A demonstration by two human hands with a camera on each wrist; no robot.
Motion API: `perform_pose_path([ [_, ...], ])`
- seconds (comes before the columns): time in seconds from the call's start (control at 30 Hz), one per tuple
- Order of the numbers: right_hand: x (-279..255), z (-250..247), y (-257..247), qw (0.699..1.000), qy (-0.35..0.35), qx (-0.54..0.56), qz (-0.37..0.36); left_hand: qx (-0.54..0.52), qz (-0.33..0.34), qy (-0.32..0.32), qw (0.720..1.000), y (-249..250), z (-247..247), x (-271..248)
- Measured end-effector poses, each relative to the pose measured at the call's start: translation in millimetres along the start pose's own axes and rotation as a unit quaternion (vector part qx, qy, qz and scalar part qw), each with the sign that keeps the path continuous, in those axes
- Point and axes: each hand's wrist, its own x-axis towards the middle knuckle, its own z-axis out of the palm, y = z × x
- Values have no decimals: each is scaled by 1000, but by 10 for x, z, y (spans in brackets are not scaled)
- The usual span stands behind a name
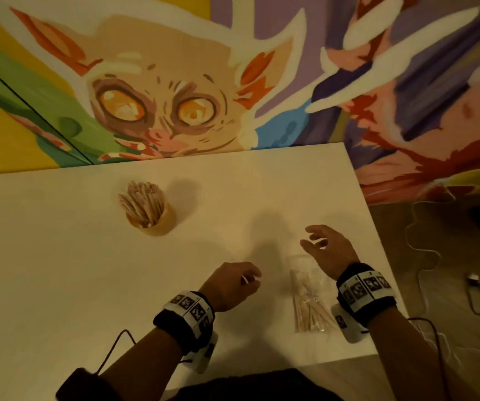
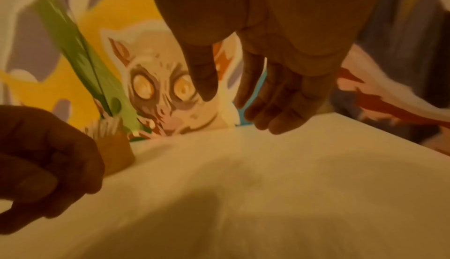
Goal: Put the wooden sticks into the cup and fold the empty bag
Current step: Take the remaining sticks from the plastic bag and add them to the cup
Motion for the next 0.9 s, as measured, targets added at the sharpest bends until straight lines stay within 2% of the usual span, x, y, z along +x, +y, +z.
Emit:
perform_pose_path([
  [0.17,7,-26,761,986,-31,-92,139,-4,-83,-72,994,265,624,397],
  [0.27,-2,33,1056,968,-87,-141,187,-27,-131,-59,989,379,916,562],
  [0.37,-1,124,1186,966,-111,-107,209,-57,-149,-26,987,471,1105,651],
  [0.5,5,166,1234,977,-108,-80,167,-71,-147,9,987,583,1243,702],
  [0.6,15,137,1303,985,-91,21,146,-86,-134,40,987,593,1223,686],
  [0.67,5,85,1278,980,-107,103,133,-104,-122,64,985,623,1142,646],
  [0.77,-99,-41,1025,949,-180,245,85,-176,-106,103,973,708,961,564],
  [0.83,-153,-124,845,922,-262,286,12,-250,-105,125,954,770,806,490],
  [0.9,-147,-154,748,906,-312,285,-30,-299,-101,151,937,826,641,401],
])
